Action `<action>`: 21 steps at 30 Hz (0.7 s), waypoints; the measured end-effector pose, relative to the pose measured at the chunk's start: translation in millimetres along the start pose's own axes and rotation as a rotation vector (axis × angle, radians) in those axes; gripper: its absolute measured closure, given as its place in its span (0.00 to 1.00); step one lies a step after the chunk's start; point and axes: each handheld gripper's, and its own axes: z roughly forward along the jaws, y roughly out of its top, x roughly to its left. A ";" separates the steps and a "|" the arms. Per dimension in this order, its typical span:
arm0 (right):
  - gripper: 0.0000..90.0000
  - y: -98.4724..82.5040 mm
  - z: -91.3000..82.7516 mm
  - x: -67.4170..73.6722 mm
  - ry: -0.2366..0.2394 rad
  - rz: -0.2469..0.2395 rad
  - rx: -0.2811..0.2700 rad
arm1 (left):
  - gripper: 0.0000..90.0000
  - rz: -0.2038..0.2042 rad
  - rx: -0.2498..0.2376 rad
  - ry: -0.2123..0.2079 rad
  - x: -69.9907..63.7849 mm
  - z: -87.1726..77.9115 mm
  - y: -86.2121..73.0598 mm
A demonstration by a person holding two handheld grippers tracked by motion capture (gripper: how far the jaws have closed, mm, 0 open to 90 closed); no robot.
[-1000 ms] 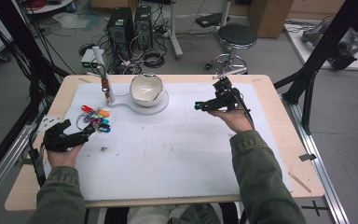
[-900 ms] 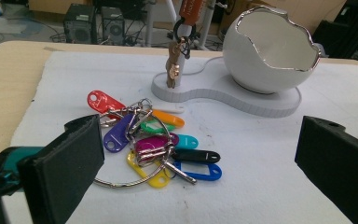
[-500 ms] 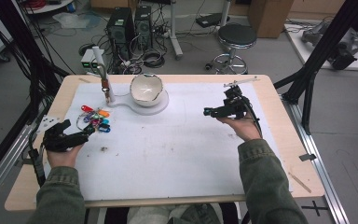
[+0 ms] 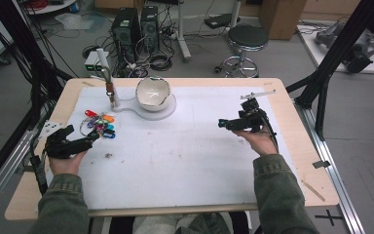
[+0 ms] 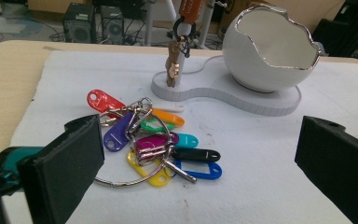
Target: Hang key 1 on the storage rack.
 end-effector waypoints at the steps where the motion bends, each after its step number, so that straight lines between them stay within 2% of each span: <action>1: 0.01 -1.1 -0.7 -0.6 0.001 0.005 -0.002 | 0.02 0.000 0.000 0.000 0.0 0.0 0.0; 15: 0.01 -23.6 -5.6 -6.6 -0.039 0.009 -0.020 | 0.02 0.000 0.003 -0.001 -0.4 0.4 -0.2; 21: 0.01 -30.4 -8.1 -5.1 -0.058 -0.011 -0.035 | 0.02 0.000 0.003 -0.001 -0.6 0.5 -0.2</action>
